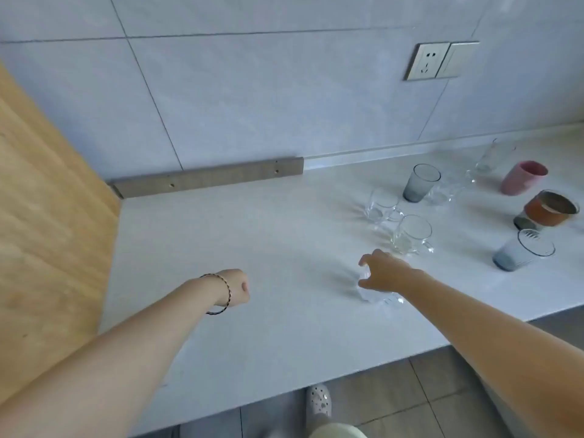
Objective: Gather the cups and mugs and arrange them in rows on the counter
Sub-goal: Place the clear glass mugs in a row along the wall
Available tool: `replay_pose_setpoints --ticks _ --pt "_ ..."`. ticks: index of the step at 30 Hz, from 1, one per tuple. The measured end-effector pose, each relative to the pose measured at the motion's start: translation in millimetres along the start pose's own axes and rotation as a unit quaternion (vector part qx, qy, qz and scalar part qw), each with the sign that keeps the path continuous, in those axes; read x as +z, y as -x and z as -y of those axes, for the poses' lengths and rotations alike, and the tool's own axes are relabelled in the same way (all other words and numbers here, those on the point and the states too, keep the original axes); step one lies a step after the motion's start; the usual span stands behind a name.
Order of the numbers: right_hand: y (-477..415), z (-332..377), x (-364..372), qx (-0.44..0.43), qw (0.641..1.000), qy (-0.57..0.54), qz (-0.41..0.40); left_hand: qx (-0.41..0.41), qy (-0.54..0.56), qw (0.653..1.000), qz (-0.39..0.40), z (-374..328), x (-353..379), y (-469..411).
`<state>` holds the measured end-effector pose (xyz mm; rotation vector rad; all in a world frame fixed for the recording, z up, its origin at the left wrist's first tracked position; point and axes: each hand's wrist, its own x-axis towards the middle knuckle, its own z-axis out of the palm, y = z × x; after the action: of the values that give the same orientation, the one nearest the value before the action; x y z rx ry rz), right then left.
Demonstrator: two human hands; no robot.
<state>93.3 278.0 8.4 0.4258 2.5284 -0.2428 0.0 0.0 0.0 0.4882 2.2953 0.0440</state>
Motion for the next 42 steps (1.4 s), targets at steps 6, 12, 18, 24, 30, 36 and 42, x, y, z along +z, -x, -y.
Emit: replay_pose_setpoints --ticks 6,12,18,24,30,36,42 --pt "-23 -27 10 0.005 0.992 0.109 0.057 -0.024 0.031 0.999 0.023 -3 -10 -43" --pt "-52 -34 0 -0.031 0.992 0.101 0.073 -0.071 0.075 0.995 0.019 4 -26 -61" --pt "-88 6 -34 -0.100 0.989 0.099 0.040 -0.120 0.117 0.986 0.005 49 -39 -59" --pt "-131 112 -55 -0.159 0.986 0.050 -0.001 -0.174 0.201 0.964 -0.014 127 -46 -56" --pt "-178 245 -64 -0.174 0.984 -0.033 -0.008 -0.189 0.239 0.952 -0.021 202 -63 -74" --pt "-226 368 -75 -0.234 0.971 -0.022 -0.031 -0.216 0.217 0.952 0.007 252 -67 -96" --pt "-266 439 -72 -0.242 0.969 -0.042 -0.031 -0.209 0.227 0.951 0.005 265 -72 -120"
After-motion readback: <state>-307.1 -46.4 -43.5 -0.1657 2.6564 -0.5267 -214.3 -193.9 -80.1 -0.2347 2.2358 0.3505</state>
